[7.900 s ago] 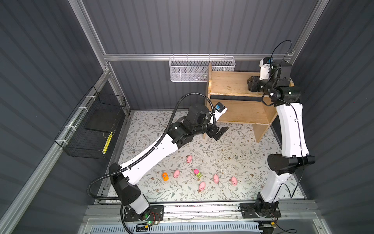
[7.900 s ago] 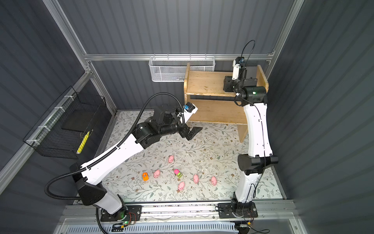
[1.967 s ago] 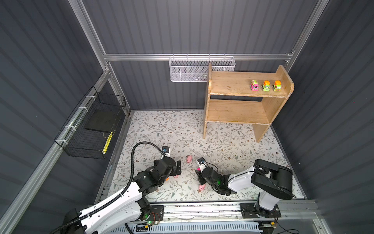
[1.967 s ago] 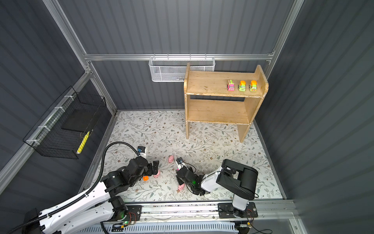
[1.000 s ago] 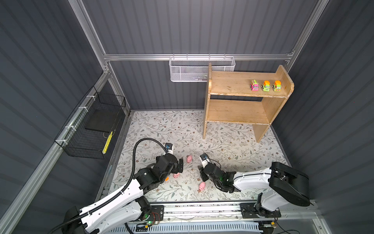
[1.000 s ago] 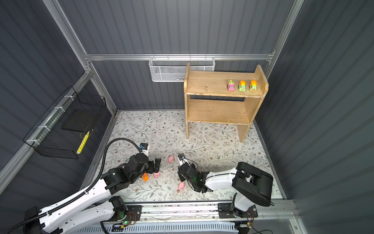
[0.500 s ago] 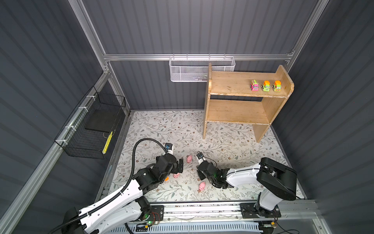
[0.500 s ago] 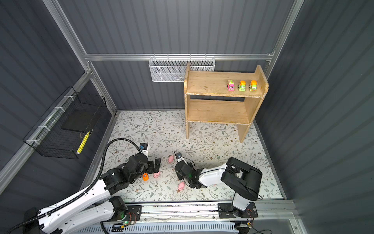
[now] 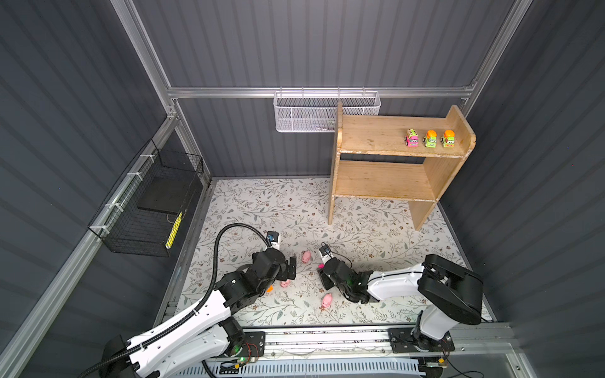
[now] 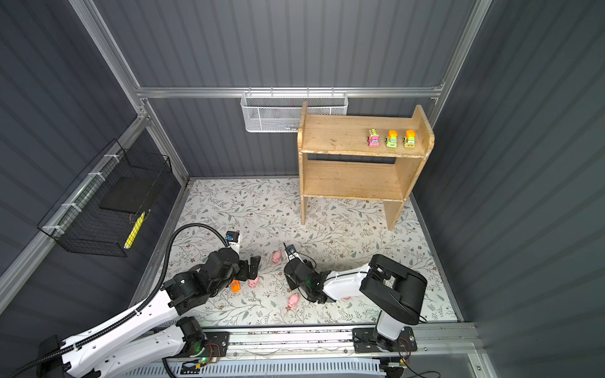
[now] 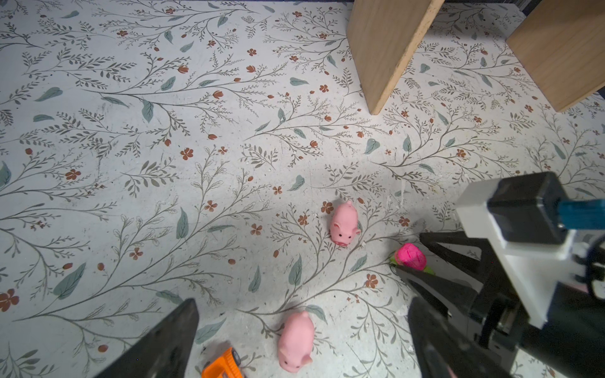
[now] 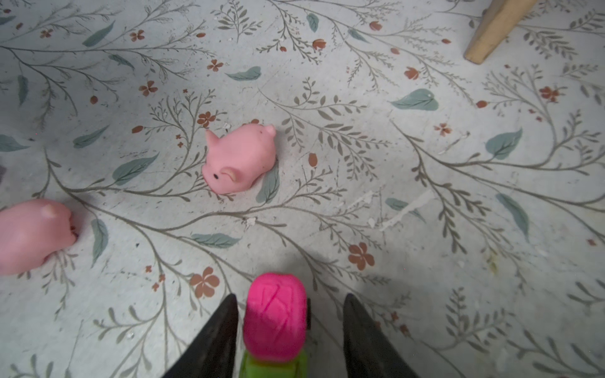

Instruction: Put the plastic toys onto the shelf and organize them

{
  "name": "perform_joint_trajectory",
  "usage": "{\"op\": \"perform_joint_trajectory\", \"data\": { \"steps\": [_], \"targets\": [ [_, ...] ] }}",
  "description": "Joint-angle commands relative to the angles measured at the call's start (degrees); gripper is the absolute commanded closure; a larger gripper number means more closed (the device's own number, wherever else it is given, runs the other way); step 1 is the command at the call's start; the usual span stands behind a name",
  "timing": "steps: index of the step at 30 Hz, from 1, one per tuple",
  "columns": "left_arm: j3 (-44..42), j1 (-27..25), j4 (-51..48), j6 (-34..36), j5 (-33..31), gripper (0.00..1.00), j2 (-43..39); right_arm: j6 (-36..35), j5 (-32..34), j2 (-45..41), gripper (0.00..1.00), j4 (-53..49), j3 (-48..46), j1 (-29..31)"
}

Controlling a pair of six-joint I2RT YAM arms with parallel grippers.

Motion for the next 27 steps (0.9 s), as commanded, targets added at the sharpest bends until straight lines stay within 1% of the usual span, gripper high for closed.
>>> {"op": "perform_joint_trajectory", "data": {
  "steps": [1, 5, 11, 13, 18, 27],
  "targets": [
    [0.7, 0.4, -0.7, 0.8, 1.0, 0.0, 0.2, 1.0, -0.6, -1.7, 0.46, 3.9, -2.9, -0.1],
    [0.3, 0.4, -1.0, 0.3, 1.1, 0.0, -0.4, 1.5, -0.7, -1.9, 0.46, 6.9, -5.2, 0.1],
    [0.2, 0.4, -1.7, 0.0, 1.0, 0.0, -1.5, 0.9, -0.3, -0.2, 0.47, 10.3, -5.7, 0.6],
    [0.4, 0.4, -2.0, 0.0, 1.0, 0.0, -1.6, 0.5, 0.1, 0.2, 0.48, 11.0, -5.7, 0.5],
    [0.8, 0.4, -2.3, 0.4, 0.7, 0.0, -1.2, -0.6, 0.0, 1.0, 0.55, 12.1, -5.7, 0.5],
    [1.6, 0.4, -2.6, 0.4, 1.0, 0.0, -0.5, -0.4, 0.6, 2.4, 0.56, 15.2, -7.2, 0.5]
  ]
}}
